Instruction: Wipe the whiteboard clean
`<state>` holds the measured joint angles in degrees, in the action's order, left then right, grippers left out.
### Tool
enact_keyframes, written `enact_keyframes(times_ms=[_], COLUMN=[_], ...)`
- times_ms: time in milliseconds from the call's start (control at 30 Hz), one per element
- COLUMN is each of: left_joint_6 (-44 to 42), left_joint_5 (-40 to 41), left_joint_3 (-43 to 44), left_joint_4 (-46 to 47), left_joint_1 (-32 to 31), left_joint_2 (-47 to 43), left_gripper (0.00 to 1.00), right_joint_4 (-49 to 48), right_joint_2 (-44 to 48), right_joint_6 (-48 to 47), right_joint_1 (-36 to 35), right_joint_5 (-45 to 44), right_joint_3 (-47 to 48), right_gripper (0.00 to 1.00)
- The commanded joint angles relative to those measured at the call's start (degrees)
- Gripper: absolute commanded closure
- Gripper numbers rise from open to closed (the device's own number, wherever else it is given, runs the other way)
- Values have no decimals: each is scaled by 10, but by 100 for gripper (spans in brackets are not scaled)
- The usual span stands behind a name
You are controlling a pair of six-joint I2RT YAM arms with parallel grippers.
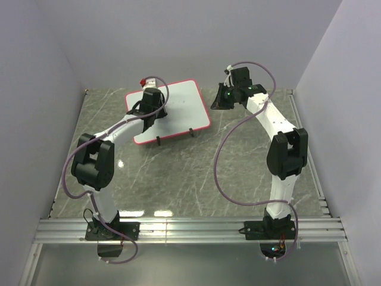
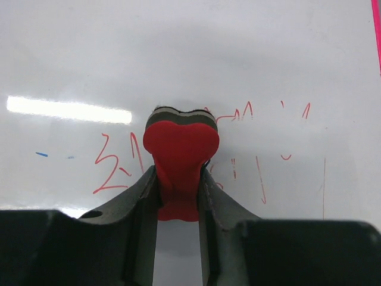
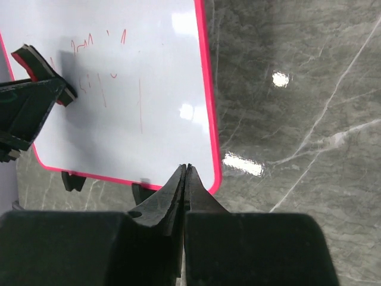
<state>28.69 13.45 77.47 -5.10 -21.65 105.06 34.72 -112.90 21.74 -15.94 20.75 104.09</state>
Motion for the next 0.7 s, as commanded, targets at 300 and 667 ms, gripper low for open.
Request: enact_keyframes(times_ms=[300, 667], left_joint_6=[11, 7], left_joint_5=[-4, 29], left_joint_3=[-71, -140], left_joint_4=[-76, -80], left_joint_1=[-106, -104], left_joint_2=[42, -1], left_gripper=[100, 100], right_joint_4=[-12, -27], right_joint_2=[28, -42], right_joint_6=[-9, 9], right_joint_1=[-3, 22], right_joint_5=[-7, 47], right_joint_3=[-14, 78], right_gripper=[100, 28])
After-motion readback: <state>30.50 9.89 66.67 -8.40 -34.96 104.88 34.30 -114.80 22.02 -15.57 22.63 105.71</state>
